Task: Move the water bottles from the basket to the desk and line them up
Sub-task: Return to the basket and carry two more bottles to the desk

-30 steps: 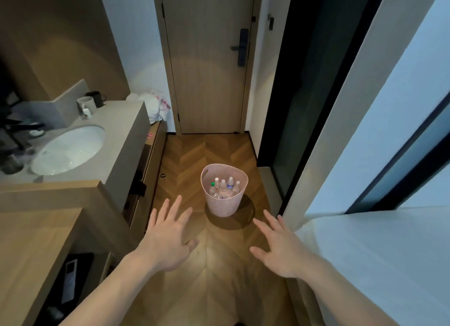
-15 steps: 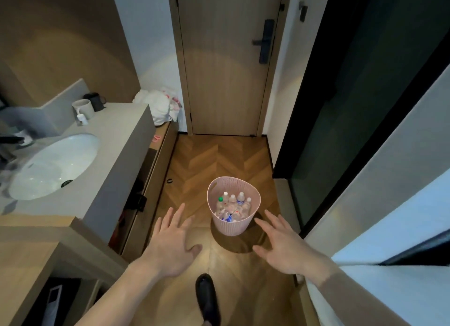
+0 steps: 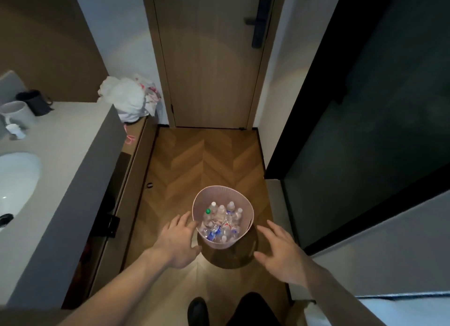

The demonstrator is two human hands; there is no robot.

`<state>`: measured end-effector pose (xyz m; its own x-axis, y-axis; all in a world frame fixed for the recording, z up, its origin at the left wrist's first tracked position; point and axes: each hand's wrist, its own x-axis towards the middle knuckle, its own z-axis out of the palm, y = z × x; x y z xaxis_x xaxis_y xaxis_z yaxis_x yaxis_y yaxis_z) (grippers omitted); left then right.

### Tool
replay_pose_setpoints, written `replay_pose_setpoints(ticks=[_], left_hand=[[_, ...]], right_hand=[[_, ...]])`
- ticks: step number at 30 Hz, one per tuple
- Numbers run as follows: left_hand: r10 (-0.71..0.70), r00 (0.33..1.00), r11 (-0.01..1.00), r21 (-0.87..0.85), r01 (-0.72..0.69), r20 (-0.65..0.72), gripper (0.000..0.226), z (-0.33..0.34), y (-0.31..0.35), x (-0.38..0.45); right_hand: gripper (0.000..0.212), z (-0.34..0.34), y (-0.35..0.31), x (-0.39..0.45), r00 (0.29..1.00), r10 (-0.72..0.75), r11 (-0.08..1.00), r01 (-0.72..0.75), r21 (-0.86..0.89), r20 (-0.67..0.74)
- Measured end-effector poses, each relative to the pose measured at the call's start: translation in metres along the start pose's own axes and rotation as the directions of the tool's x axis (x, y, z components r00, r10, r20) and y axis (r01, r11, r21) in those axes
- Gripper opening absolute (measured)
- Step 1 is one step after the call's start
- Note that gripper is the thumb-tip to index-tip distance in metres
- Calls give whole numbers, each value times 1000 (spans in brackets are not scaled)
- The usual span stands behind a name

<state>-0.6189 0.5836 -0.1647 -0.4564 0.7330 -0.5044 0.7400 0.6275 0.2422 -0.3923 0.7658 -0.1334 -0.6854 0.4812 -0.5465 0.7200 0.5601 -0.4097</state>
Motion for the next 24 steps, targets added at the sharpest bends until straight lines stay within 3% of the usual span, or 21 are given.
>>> replay_pose_setpoints(ticks=[4, 12, 18, 24], left_hand=[[-4, 999, 1000, -16, 5, 49, 80, -9, 1, 58], [-144, 984, 982, -104, 155, 106, 72, -24, 16, 150], [-244, 957, 946, -178, 270, 154, 70, -21, 15, 201], [-259, 937, 919, -237, 314, 234, 64, -2, 1, 260]], right_hand=[[76, -22, 9, 56, 999, -5, 1000, 3, 27, 51], [73, -71, 30, 177, 990, -74, 997, 71, 26, 122], [71, -71, 41, 261, 971, -53, 999, 49, 20, 232], [69, -55, 42, 330, 941, -7, 1000, 14, -18, 338]])
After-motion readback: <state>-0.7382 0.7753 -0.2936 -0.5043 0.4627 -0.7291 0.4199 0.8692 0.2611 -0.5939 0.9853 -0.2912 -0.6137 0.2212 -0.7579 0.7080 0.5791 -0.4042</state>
